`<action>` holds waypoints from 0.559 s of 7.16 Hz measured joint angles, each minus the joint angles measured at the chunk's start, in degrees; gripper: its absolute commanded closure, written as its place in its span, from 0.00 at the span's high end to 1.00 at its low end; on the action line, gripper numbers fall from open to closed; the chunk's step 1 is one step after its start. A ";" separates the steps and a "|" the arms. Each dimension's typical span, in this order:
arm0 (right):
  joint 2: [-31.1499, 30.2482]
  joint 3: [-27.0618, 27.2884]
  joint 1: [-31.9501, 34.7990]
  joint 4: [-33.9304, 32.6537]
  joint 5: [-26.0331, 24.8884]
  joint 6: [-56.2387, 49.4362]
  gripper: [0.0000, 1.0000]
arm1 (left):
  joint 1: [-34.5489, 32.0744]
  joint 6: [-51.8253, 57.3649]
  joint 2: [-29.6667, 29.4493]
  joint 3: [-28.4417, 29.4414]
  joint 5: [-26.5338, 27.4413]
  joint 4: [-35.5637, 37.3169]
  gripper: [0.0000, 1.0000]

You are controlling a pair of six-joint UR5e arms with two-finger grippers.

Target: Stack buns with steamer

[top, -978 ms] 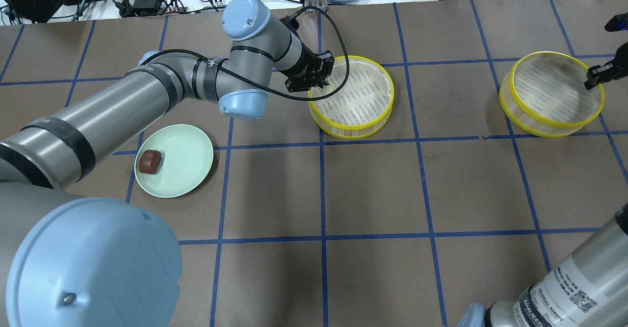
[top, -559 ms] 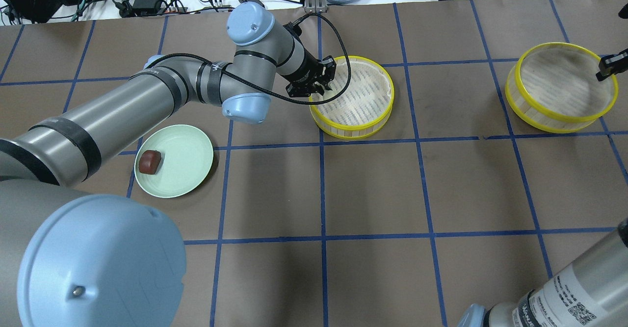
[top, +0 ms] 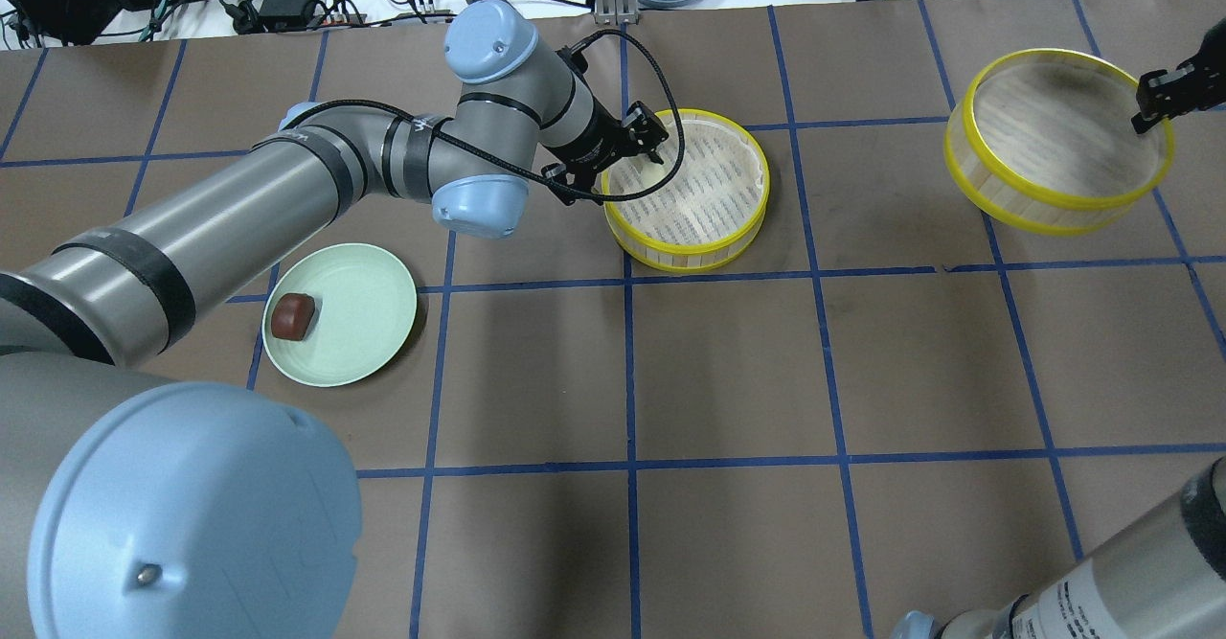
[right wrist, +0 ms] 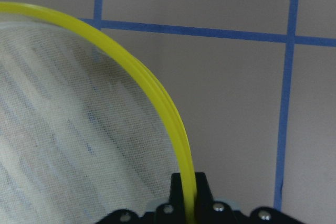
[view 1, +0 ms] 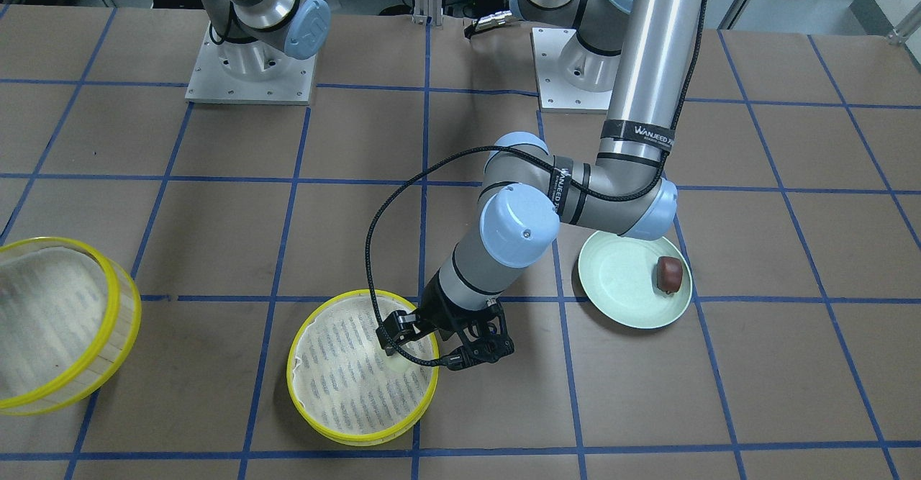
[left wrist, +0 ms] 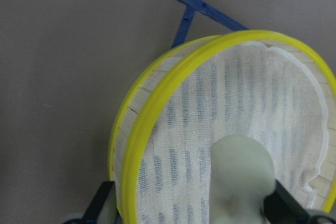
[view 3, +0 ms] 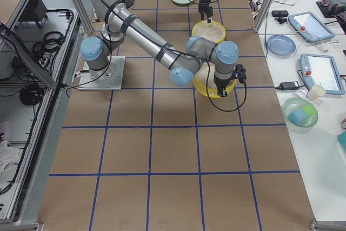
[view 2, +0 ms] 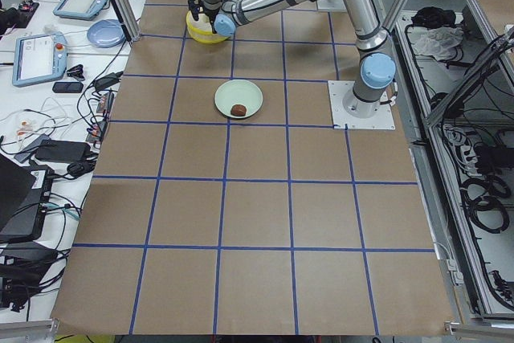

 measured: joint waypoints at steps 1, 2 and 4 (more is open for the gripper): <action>-1.26 0.34 1.50 0.55 -0.35 2.24 0.00 | 0.02 0.54 0.52 0.10 0.45 -0.94 1.00; -2.22 0.57 3.16 0.84 -0.97 4.43 0.00 | 0.08 0.82 0.89 0.17 0.64 -1.36 1.00; -3.76 0.83 8.28 1.16 -2.15 11.71 0.00 | 1.09 2.48 2.28 0.85 3.15 -3.85 1.00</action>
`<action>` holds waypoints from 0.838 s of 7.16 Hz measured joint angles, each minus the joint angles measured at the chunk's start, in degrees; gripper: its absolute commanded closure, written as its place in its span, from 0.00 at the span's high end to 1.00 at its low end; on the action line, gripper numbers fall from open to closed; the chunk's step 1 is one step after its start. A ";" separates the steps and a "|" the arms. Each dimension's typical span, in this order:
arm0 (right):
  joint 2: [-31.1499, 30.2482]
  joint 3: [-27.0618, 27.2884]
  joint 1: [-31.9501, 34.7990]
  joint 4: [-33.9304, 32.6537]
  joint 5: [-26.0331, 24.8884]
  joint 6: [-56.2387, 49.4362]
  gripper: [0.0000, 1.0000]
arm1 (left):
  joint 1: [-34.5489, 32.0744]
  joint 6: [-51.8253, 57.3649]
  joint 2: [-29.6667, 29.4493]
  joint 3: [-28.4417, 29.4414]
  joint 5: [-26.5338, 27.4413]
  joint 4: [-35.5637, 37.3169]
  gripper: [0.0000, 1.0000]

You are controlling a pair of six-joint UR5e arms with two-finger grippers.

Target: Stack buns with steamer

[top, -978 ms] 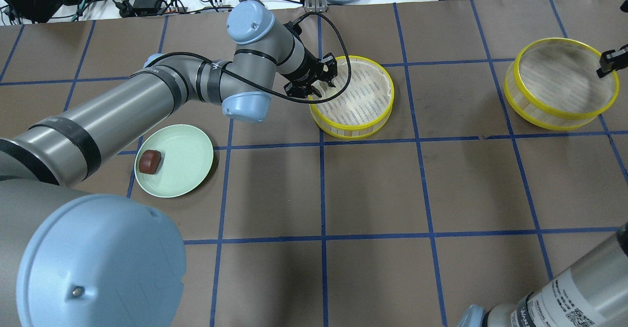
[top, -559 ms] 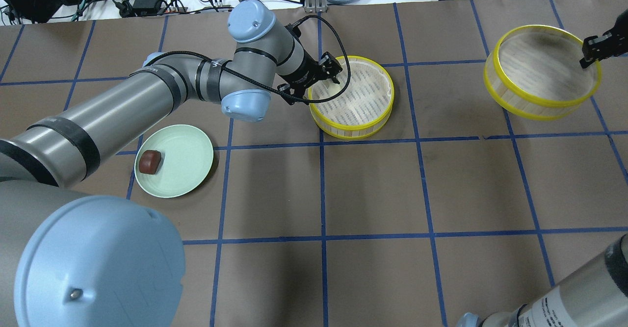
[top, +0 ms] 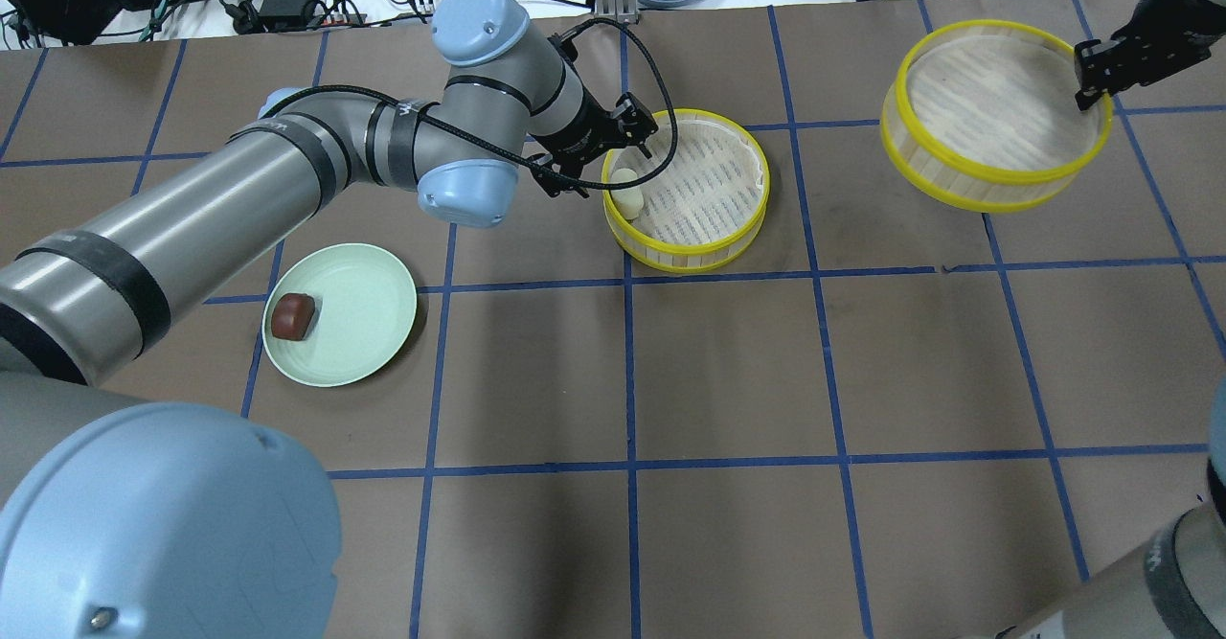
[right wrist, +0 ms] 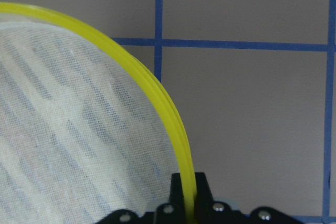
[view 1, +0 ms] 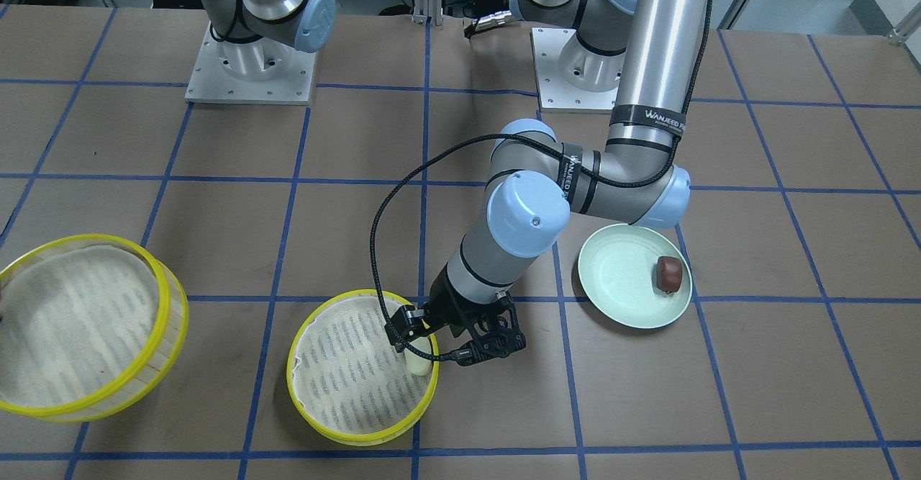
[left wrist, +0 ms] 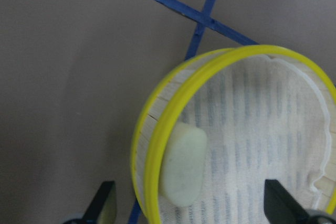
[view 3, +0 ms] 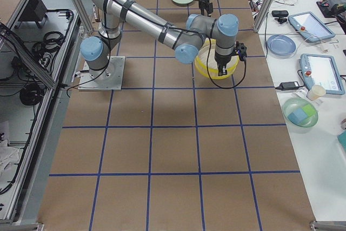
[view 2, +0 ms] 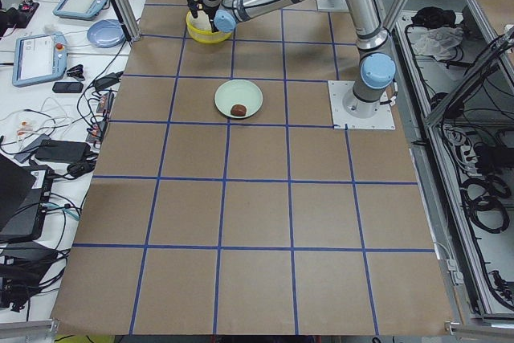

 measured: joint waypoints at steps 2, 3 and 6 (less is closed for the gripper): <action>-0.93 0.58 7.71 -0.22 -1.20 11.31 0.00 | 5.02 10.48 3.74 1.29 5.32 -8.36 1.00; -1.01 1.16 12.56 -1.40 -1.72 17.59 0.00 | 8.58 18.38 6.03 1.45 8.43 -12.63 1.00; -0.20 3.32 24.72 -6.46 -3.22 31.10 0.00 | 18.83 41.83 10.57 0.21 17.32 -21.05 1.00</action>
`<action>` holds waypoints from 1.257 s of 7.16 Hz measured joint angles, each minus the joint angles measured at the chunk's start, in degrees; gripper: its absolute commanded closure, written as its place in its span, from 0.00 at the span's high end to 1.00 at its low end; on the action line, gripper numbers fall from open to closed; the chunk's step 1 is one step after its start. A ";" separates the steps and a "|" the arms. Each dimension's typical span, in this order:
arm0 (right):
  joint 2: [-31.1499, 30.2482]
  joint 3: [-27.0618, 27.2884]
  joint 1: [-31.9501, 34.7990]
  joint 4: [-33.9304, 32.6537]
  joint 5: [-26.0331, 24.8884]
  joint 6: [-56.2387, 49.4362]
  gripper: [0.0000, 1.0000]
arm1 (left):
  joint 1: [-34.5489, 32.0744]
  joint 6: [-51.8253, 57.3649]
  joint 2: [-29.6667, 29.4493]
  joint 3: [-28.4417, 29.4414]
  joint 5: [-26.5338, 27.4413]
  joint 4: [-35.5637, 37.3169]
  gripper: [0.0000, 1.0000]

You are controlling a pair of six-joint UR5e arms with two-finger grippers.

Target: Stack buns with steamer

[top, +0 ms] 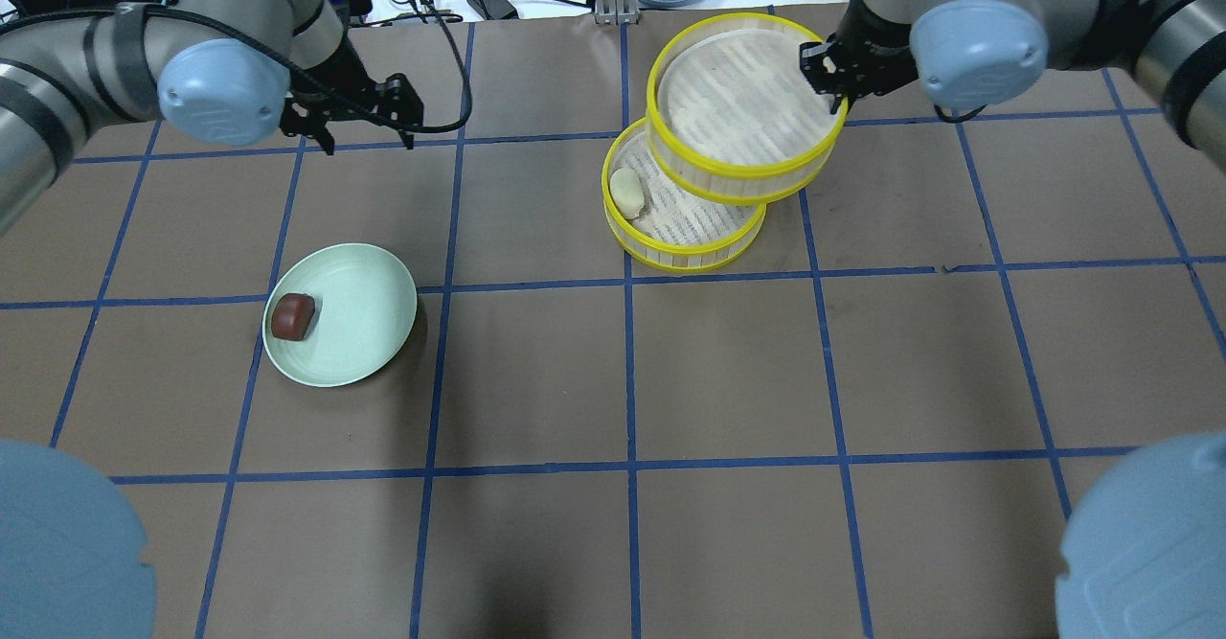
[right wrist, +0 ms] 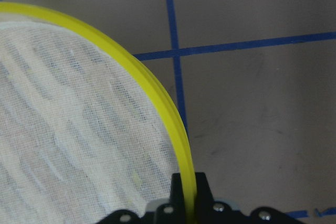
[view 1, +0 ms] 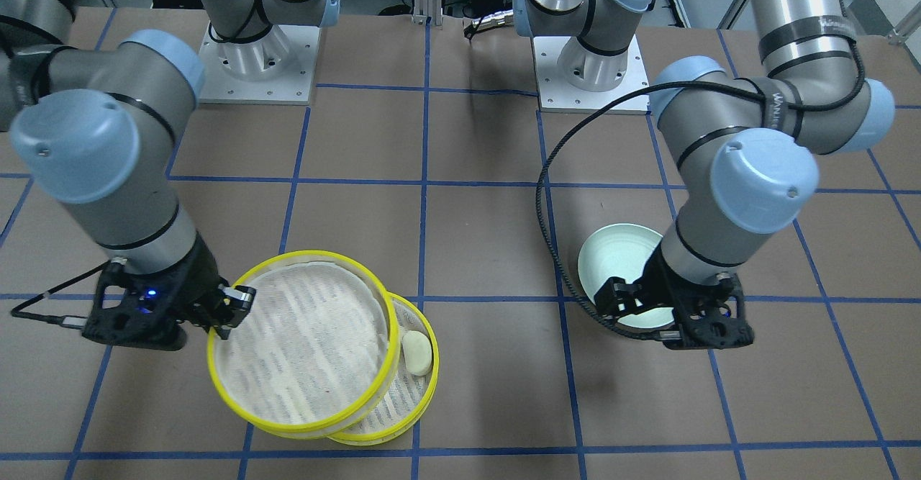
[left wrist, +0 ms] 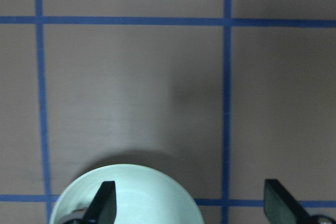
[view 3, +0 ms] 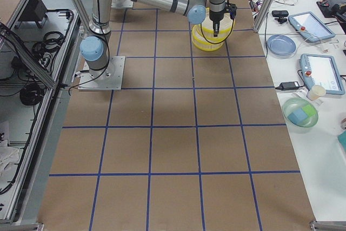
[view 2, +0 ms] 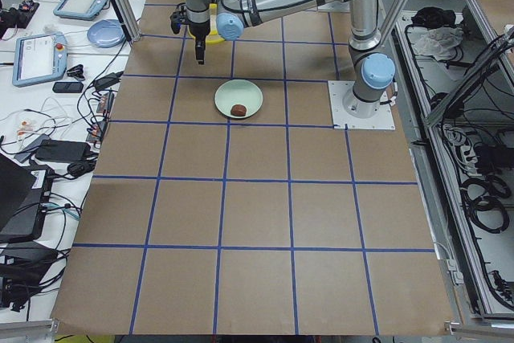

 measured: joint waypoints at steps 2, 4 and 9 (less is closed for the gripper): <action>2.14 3.05 2.41 -5.75 -0.15 0.91 0.00 | 8.24 13.51 0.54 -3.93 0.91 -2.28 1.00; 3.43 4.52 2.65 -8.37 -0.23 0.85 0.00 | 11.65 19.66 -0.03 -7.73 0.91 -2.15 1.00; 4.96 4.77 2.67 -9.26 -0.27 0.90 0.00 | 11.94 19.88 -2.95 -14.82 0.42 -2.28 1.00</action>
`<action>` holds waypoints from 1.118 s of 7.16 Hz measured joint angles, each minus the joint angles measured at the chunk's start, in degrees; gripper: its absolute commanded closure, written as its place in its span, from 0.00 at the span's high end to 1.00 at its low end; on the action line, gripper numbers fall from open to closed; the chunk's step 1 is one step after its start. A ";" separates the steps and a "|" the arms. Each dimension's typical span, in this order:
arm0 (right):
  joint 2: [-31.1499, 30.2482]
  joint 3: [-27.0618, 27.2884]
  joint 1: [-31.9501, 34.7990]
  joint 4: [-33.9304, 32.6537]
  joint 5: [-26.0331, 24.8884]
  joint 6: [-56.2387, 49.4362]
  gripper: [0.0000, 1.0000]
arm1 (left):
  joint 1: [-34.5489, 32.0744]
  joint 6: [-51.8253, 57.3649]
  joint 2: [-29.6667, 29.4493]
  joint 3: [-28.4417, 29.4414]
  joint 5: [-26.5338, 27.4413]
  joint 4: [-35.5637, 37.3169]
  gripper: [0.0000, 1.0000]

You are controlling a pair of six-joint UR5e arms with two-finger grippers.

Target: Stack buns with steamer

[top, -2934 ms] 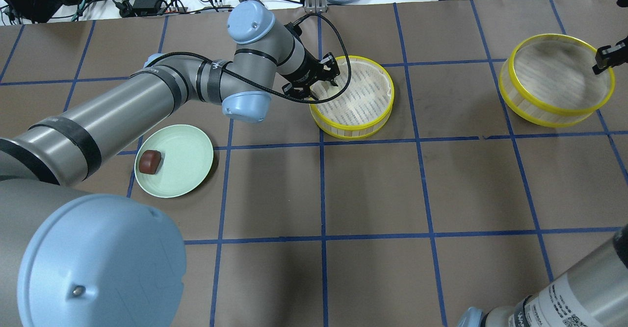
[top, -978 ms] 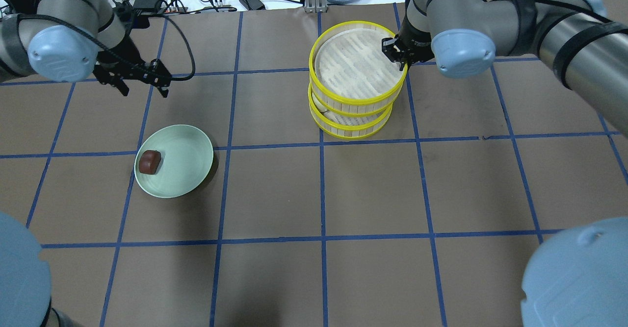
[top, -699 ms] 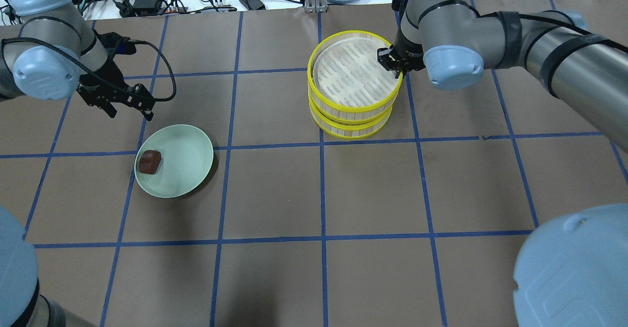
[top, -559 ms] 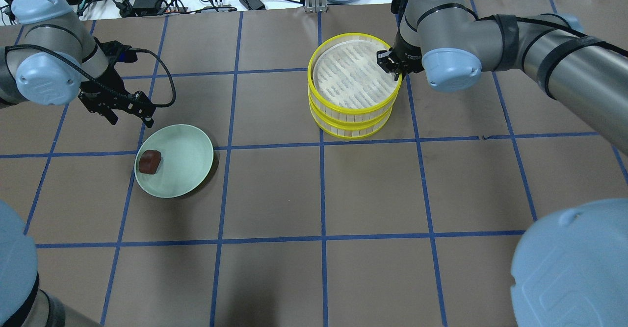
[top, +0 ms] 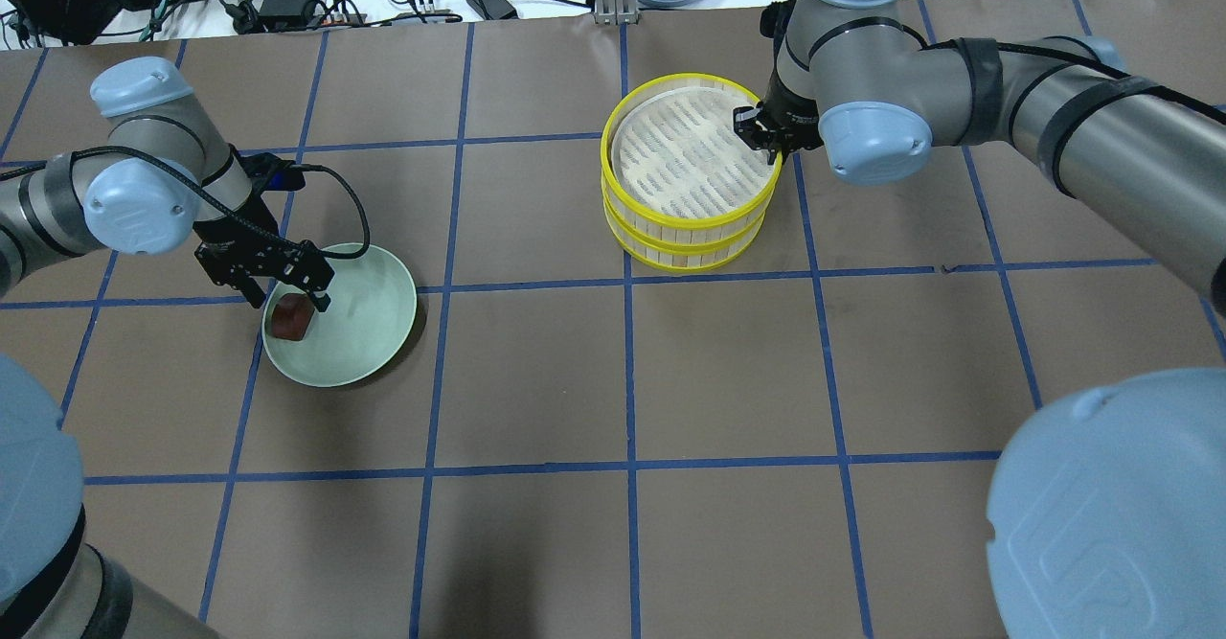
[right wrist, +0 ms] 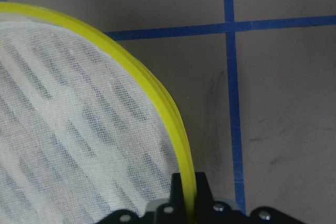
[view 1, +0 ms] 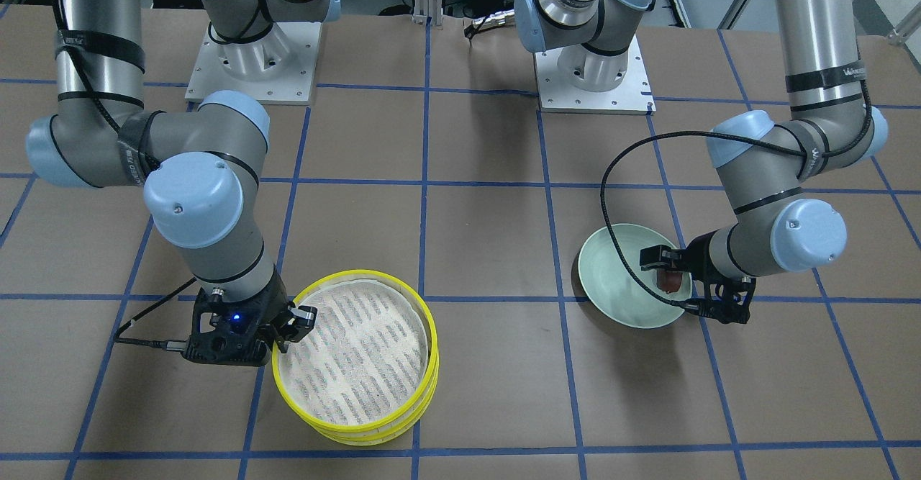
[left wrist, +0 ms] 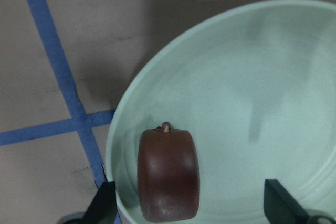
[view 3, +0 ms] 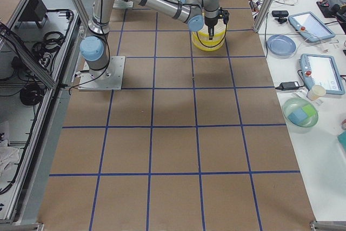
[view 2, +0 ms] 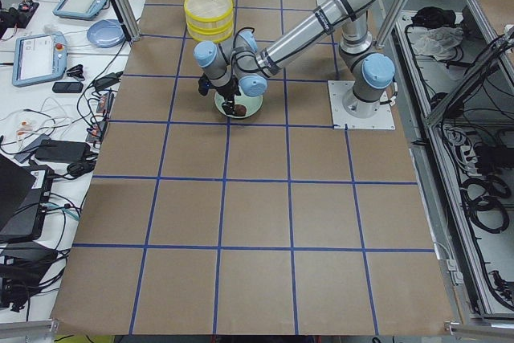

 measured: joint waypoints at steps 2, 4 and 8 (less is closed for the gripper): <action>0.46 0.00 -0.02 -0.16 -0.04 0.17 0.00 | -0.01 -0.09 -1.01 -0.30 0.04 0.08 0.83; 0.70 0.00 -0.03 -0.13 0.12 0.51 0.00 | -0.01 -0.25 -1.51 -0.10 0.32 0.09 0.14; 0.75 0.08 -0.03 0.12 0.30 0.96 0.66 | -0.10 -0.43 -0.98 2.11 0.56 -0.27 0.00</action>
